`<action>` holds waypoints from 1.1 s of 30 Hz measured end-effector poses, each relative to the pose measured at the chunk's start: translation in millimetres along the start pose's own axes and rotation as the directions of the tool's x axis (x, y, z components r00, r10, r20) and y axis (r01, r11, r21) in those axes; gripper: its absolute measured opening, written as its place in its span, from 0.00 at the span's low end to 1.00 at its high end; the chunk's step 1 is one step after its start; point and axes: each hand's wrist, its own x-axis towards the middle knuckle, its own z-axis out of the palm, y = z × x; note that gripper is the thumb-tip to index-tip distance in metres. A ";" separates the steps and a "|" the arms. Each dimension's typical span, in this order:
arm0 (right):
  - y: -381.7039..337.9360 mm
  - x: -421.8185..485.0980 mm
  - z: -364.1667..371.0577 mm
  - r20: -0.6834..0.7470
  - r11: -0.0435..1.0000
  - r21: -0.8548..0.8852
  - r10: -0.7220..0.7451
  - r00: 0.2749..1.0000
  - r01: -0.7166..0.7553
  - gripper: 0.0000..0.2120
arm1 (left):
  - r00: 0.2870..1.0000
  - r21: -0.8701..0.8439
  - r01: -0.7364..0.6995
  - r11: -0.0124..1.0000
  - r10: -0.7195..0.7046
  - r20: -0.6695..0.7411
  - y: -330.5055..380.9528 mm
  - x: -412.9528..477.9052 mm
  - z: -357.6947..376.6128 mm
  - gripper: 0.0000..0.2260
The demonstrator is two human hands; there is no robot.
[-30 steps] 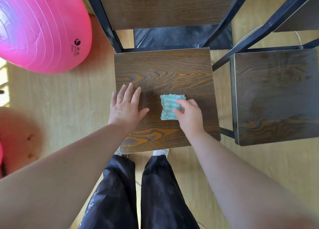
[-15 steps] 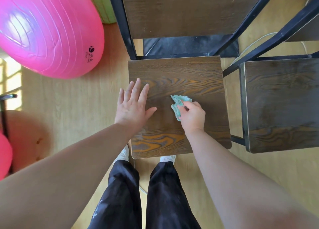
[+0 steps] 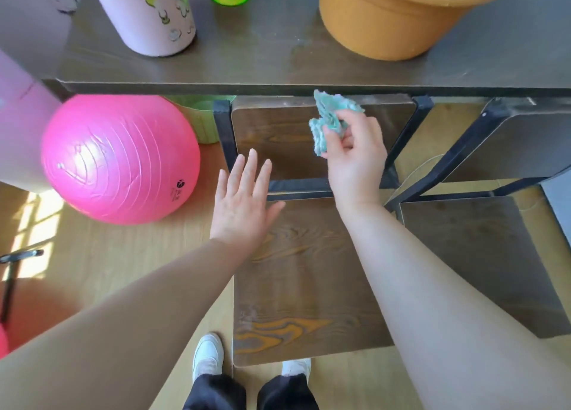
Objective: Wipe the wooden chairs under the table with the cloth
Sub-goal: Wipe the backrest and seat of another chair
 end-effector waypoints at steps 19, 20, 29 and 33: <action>89.1 -33.0 42.2 0.252 0.969 -0.227 -0.040 0.967 0.099 0.05 | 0.995 0.012 0.081 0.997 -0.081 0.058 -0.9 0.9 42.2 0.34; 97.6 -38.0 44.5 0.245 0.970 -0.239 0.009 0.969 0.051 0.06 | 0.995 0.015 0.082 0.997 -0.082 0.064 -0.3 -0.1 45.6 0.34; 123.2 -45.9 34.6 0.267 0.944 -0.283 0.249 0.931 -0.171 0.05 | 0.993 0.015 0.073 0.997 -0.074 0.089 17.9 -0.6 59.4 0.35; 107.6 -24.4 -0.3 0.178 0.976 -0.180 0.155 0.972 -0.123 0.07 | 0.998 0.031 0.028 0.999 -0.029 0.059 35.2 3.5 49.3 0.36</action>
